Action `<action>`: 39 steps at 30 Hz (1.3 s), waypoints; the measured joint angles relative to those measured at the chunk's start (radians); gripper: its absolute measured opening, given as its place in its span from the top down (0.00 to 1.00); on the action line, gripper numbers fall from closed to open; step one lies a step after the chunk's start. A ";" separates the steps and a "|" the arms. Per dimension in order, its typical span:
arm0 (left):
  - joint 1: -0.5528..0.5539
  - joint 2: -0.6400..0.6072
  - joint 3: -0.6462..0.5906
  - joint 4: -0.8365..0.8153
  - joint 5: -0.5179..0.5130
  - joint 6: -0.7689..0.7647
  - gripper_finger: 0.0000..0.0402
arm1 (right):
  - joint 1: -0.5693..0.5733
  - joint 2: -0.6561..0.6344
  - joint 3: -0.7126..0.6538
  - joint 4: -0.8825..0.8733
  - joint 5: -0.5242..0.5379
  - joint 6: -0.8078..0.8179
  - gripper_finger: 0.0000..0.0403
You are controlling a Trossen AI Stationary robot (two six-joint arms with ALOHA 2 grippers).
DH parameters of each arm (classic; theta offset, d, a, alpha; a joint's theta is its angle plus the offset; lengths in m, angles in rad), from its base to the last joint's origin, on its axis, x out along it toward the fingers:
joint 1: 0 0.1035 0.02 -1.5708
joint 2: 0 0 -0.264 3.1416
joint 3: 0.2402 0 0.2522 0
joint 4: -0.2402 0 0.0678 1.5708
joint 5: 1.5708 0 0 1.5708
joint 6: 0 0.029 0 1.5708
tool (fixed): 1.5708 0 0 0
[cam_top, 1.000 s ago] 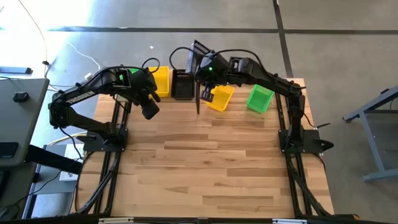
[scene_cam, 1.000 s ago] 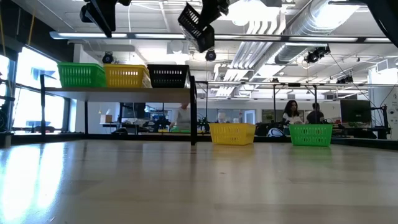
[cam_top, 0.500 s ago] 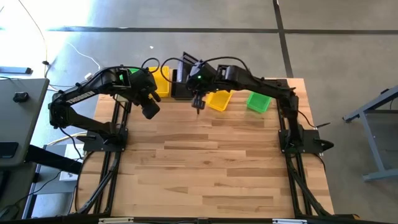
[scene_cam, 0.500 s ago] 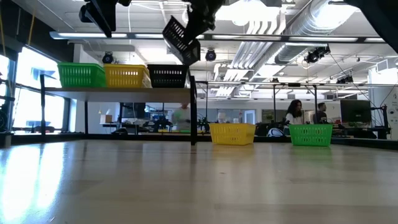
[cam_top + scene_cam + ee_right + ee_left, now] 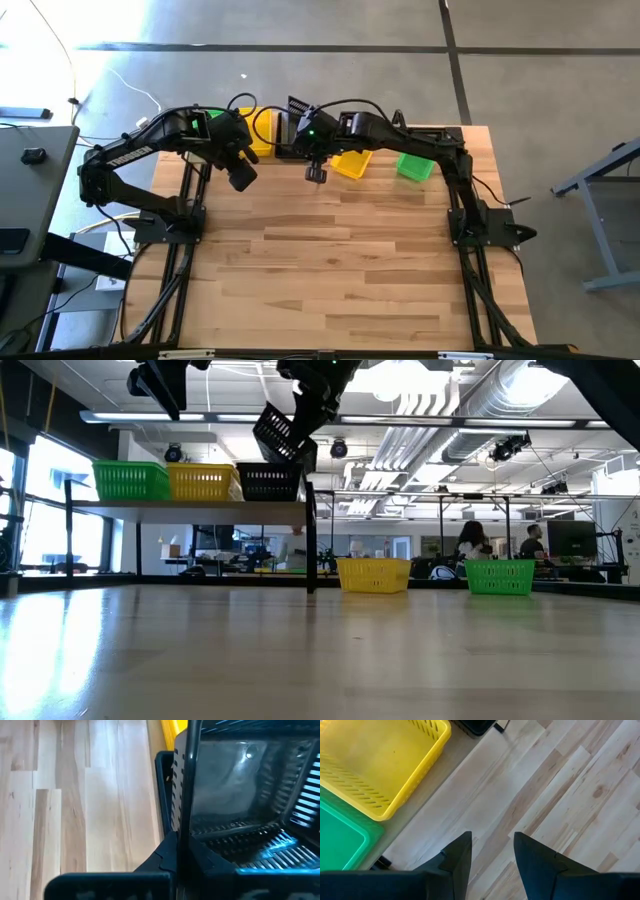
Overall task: Stack baskets on shelf by color
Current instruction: Stack the black bin on top of the black bin on the shelf, then stack the green bin on top of the green bin on the shelf
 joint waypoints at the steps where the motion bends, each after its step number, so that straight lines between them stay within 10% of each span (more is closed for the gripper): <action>1: 0.000 0.000 0.000 0.000 0.000 0.000 0.66 | 0.000 0.000 0.000 -0.002 0.007 0.002 1.00; 23: 0.000 0.000 0.000 0.000 0.000 -0.023 0.66 | -0.005 0.000 0.000 -0.026 0.029 -0.003 1.00; 39: 0.000 0.000 0.000 0.000 0.001 -0.026 0.66 | -0.005 -0.001 0.000 0.009 0.063 -0.002 0.80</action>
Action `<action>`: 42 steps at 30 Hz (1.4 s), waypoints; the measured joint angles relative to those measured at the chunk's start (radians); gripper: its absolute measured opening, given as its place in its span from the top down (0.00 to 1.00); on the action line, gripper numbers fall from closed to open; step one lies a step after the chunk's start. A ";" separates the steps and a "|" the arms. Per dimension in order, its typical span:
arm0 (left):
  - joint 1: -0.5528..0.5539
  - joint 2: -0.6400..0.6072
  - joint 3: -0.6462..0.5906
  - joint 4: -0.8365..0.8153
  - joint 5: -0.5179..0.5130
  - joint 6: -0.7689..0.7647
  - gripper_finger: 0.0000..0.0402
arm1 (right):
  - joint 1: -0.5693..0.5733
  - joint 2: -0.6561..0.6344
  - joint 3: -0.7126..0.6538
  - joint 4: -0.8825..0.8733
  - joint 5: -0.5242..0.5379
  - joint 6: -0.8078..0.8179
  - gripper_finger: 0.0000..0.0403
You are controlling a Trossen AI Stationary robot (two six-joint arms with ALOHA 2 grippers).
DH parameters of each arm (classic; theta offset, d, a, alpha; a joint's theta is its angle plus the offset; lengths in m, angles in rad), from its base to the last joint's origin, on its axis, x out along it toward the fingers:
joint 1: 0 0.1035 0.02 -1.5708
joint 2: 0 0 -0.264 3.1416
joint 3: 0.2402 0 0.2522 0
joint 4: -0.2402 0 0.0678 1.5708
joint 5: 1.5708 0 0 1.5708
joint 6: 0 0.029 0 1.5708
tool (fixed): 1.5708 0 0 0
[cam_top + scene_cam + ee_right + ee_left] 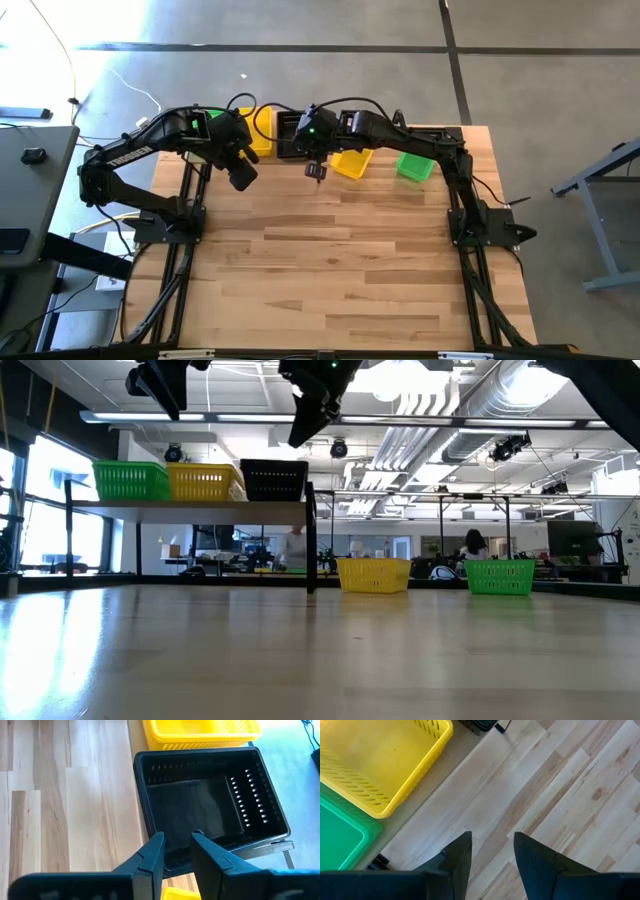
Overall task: Stack baskets on shelf by color
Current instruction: Stack the green bin on top of the green bin on the shelf
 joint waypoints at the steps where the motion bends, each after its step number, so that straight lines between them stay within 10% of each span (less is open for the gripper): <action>1: 0.000 0.000 0.000 0.000 0.000 0.000 0.66 | 0.000 0.000 0.000 0.003 0.000 0.002 0.80; 42: -0.230 -0.012 -0.160 0.178 0.116 0.184 0.66 | 0.061 -0.063 0.053 -0.551 0.178 0.274 0.87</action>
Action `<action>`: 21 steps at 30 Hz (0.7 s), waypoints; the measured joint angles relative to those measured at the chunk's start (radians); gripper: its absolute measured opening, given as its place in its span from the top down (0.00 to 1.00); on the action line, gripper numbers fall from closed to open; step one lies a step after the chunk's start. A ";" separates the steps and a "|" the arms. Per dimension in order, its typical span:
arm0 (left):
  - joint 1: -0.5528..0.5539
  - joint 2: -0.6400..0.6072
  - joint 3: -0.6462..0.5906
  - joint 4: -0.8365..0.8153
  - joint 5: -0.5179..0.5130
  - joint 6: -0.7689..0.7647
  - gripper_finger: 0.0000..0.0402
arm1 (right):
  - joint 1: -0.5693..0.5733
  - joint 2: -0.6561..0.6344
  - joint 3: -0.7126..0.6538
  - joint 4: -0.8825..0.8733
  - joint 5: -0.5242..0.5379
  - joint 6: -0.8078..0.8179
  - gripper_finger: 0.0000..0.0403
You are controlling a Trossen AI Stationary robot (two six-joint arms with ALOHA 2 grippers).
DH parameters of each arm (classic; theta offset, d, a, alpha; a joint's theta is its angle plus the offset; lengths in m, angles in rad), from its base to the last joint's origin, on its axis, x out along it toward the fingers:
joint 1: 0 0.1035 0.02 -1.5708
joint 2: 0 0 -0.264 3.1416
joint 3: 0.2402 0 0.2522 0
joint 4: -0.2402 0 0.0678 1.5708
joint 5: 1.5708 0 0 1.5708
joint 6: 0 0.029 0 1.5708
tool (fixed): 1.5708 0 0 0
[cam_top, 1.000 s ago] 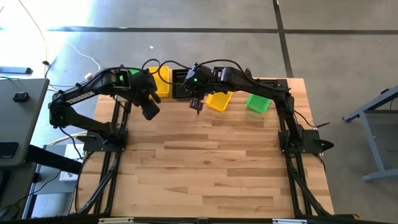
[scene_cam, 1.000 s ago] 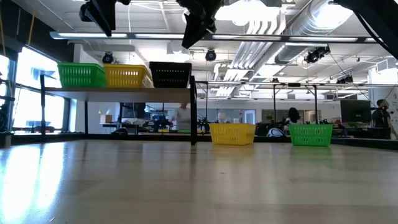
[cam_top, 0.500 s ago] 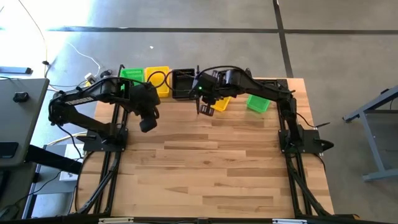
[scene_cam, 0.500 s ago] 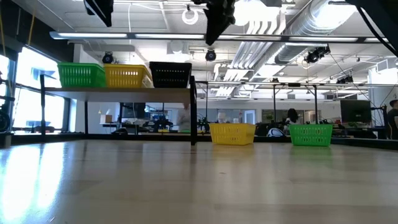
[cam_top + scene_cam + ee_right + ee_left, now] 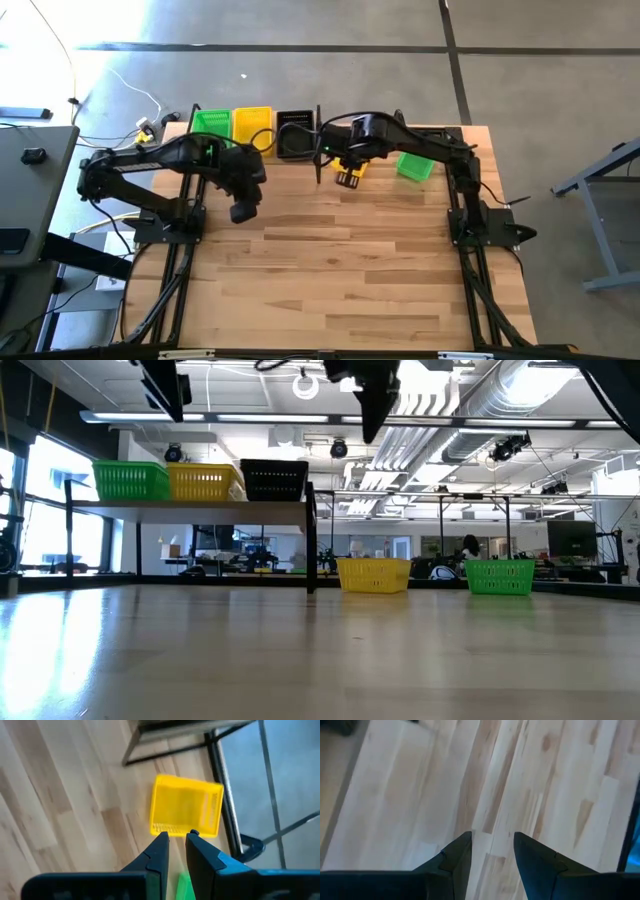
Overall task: Stack baskets on shelf by color
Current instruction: Stack the green bin on top of the green bin on the shelf
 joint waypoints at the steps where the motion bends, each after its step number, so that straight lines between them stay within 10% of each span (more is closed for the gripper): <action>1: 0.000 0.000 -0.010 0.003 0.001 -0.003 0.66 | -0.002 -0.005 -0.021 -0.001 -0.001 -0.006 0.87; 21: 0.003 -0.001 -0.060 0.221 0.001 0.003 0.66 | -0.256 -0.444 -0.799 0.363 -0.053 0.157 0.87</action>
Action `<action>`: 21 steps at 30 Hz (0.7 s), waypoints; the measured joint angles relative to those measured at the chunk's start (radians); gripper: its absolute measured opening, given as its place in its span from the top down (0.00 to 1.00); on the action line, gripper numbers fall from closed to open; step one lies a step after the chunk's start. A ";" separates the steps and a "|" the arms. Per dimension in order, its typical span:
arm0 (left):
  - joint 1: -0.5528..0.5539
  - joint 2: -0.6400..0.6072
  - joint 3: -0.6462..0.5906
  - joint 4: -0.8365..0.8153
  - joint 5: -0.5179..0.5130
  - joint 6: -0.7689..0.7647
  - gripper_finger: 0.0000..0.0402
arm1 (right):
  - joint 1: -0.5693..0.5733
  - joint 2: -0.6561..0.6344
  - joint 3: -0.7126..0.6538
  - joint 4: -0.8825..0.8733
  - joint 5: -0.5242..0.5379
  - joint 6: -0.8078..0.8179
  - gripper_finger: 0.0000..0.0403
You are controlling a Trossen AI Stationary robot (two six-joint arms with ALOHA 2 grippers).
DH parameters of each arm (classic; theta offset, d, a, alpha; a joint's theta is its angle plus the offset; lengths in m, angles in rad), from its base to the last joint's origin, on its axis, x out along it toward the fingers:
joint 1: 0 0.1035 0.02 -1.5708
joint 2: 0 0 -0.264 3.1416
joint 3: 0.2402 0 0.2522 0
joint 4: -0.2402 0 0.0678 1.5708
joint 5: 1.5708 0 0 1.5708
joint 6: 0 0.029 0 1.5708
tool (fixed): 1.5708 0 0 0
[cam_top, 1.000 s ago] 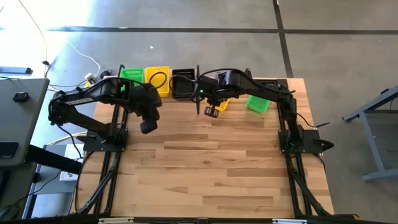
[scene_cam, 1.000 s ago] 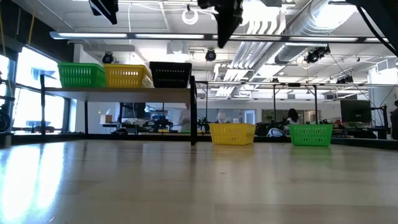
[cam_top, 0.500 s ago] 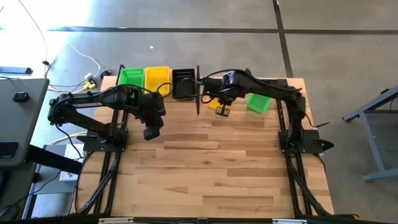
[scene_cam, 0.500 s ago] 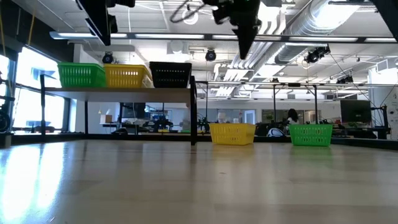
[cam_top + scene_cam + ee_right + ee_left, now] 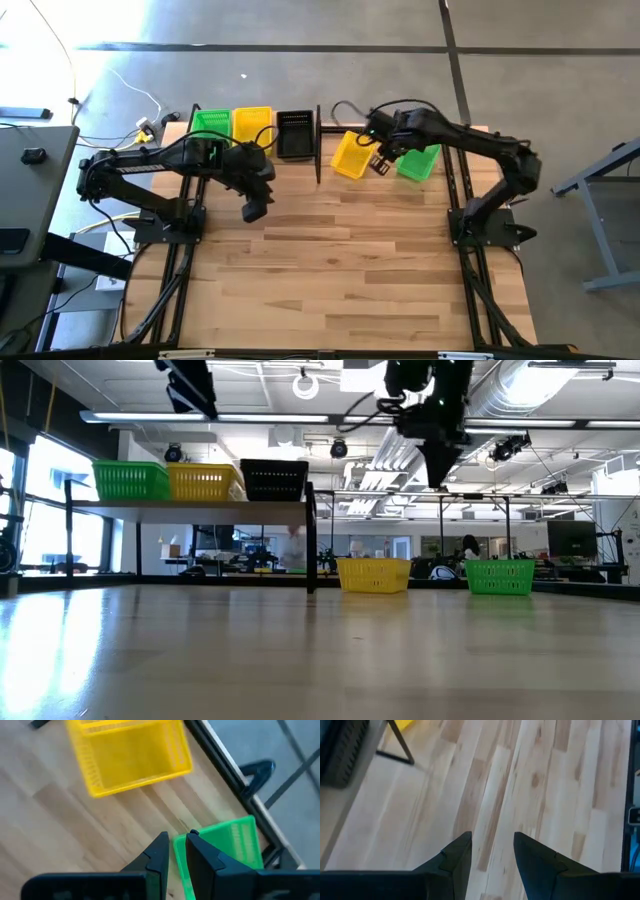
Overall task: Stack baskets on shelf by color
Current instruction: Stack the green bin on top of the green bin on the shelf
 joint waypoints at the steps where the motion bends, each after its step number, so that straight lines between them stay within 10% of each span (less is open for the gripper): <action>1: 0.002 0.000 0.000 0.013 0.000 0.000 0.66 | -0.022 -0.020 -0.030 0.021 -0.005 0.019 0.87; 21: 0.031 0.000 0.000 0.051 -0.003 0.000 0.66 | -0.402 -0.114 -0.303 0.120 -0.084 0.375 0.87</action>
